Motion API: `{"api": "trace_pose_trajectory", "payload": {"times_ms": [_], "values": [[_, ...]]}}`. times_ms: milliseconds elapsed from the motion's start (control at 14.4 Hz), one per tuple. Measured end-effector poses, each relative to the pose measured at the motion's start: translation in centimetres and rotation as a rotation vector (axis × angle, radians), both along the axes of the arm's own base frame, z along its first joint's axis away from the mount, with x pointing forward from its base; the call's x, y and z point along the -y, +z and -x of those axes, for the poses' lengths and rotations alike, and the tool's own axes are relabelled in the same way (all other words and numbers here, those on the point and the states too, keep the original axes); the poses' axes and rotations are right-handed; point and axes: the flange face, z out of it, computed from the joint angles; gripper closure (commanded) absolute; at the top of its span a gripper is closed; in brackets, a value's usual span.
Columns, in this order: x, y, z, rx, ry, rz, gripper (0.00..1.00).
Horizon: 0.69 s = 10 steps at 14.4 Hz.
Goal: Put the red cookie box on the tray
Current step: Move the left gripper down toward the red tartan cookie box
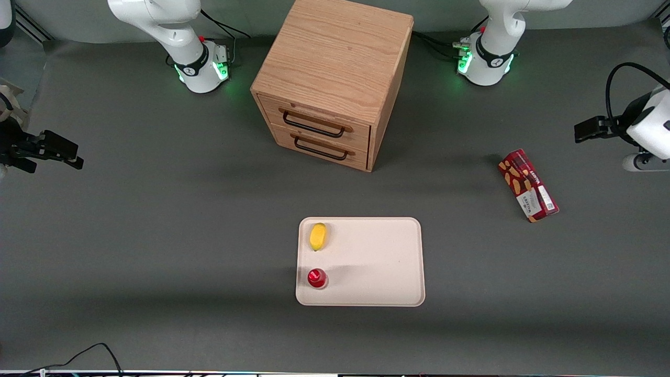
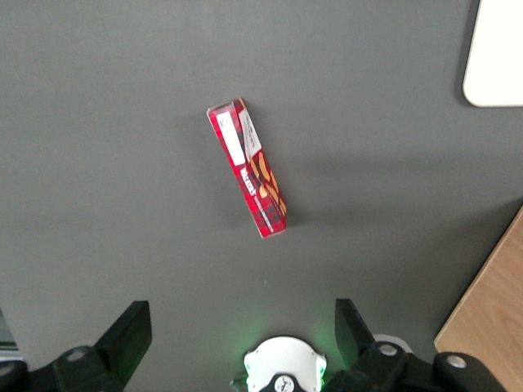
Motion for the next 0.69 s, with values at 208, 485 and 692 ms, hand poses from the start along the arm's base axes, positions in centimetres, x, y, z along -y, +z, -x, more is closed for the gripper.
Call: {"api": "trace_pose_trajectory", "payload": {"times_ms": [208,485,692], "values": [[-0.3,-2.8,-0.4,-0.066,-0.006,-0.003,0.00],[-0.3,-11.8,-0.9,-0.075,0.060,-0.026,0.00],[-0.6,-18.2,-0.2,-0.014,0.101,-0.029,0.00]]}}
